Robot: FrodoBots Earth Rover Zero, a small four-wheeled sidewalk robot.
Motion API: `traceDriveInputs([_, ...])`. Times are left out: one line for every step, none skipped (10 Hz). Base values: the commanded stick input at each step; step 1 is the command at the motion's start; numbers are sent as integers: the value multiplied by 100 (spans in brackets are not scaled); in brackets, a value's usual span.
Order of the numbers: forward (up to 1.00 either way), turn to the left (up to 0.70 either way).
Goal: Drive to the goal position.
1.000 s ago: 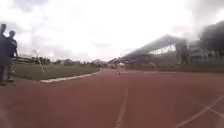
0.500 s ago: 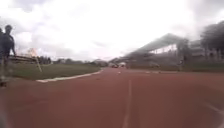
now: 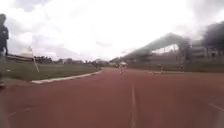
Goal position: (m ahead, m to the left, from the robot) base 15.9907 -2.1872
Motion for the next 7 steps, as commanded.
traceDriveInputs([70, 0])
traceDriveInputs([70, 0])
traceDriveInputs([70, 0])
traceDriveInputs([70, 0])
traceDriveInputs([70, 0])
traceDriveInputs([70, -16])
traceDriveInputs([70, -25])
